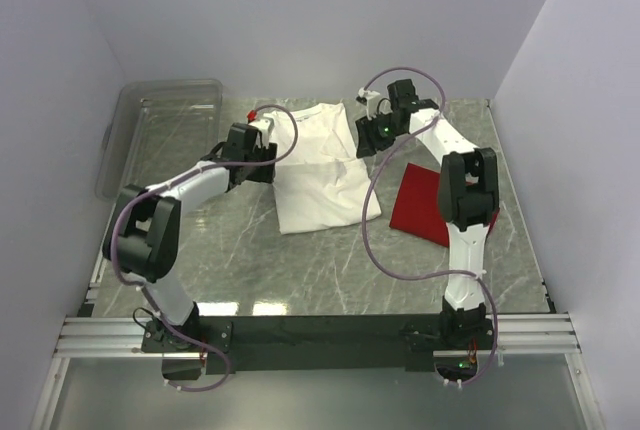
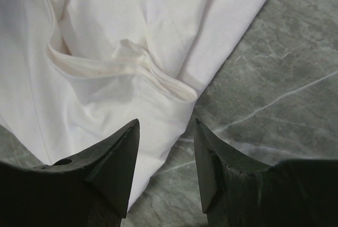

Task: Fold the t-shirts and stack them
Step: Fold the tshirt

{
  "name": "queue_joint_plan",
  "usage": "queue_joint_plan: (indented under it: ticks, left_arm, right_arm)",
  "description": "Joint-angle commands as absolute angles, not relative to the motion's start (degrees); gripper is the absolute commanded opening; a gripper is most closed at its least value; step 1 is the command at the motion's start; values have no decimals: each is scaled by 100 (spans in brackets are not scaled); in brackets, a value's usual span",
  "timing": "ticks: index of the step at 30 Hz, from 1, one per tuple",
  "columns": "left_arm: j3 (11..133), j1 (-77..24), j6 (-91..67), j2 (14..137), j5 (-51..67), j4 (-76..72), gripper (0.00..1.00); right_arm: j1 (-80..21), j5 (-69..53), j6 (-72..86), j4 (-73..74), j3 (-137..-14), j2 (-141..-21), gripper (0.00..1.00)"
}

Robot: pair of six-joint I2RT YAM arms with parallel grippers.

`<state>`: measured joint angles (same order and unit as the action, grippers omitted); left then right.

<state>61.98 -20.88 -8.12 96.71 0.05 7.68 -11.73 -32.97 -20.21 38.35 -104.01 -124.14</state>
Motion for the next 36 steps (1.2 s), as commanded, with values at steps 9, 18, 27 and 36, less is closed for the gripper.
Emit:
queue_joint_plan:
  ticks: [9,18,27,36]
  left_arm:
    - [6987,-1925,-1389,10397,316,703,56]
    - [7242,-1907,-1389,10819,404,703,53]
    - [7567,-1855,-1424,11215,623,791,35]
    - [7523,-1784,-1476,11180,800,703,18]
  right_arm:
    - [-1169,-3059,-1652,4263,-11329,-13051,52]
    - [-1187,-3067,-1644,4342,-11496,-13254,50]
    - [-1195,-3067,-1617,4438,-11645,-13394,48]
    - [-1248,-3059,-1591,4658,-11909,-13632,48]
